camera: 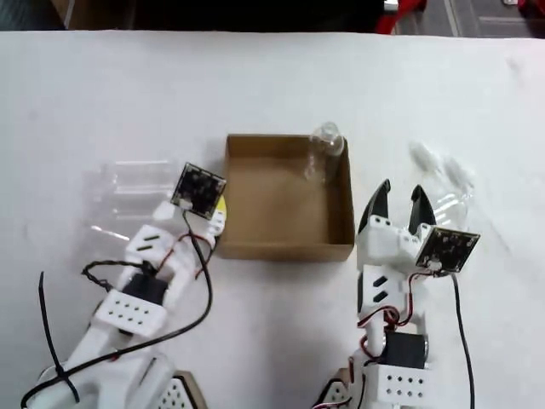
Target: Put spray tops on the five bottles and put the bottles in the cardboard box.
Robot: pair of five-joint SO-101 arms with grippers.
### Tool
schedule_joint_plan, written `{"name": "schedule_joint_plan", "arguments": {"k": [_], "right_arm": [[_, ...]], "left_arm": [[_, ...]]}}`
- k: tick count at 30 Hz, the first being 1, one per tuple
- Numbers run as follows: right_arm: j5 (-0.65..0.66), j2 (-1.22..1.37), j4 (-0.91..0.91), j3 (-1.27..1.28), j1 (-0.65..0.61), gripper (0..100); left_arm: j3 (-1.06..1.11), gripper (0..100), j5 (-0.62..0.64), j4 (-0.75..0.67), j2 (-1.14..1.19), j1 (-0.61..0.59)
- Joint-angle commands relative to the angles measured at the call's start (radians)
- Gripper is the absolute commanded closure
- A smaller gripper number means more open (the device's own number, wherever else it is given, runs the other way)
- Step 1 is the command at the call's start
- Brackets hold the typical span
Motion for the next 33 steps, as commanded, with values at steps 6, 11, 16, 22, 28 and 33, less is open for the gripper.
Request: {"name": "schedule_joint_plan", "arguments": {"k": [6, 11, 16, 22, 28, 33], "right_arm": [[-0.011, 0.004, 0.002, 0.003, 0.013, 83.3], [-0.011, 0.005, 0.002, 0.003, 0.016, 83.3], [-0.011, 0.005, 0.002, 0.003, 0.015, 83.4], [-0.011, 0.005, 0.002, 0.003, 0.016, 83.4], [0.064, 0.005, 0.002, 0.003, 0.008, 83.6], [0.071, 0.005, 0.002, 0.003, 0.008, 83.6]], "left_arm": [[-0.006, 98, -0.011, 0.003, -0.008, 0.013], [-0.006, 98, -0.011, 0.0, -0.008, 0.013], [-0.008, 98, -0.011, 0.002, -0.008, 0.015], [-0.008, 98, -0.011, 0.003, -0.008, 0.015], [-0.008, 98, -0.011, 0.003, -0.008, 0.015], [-0.008, 98, -0.011, 0.003, -0.008, 0.015]]}}
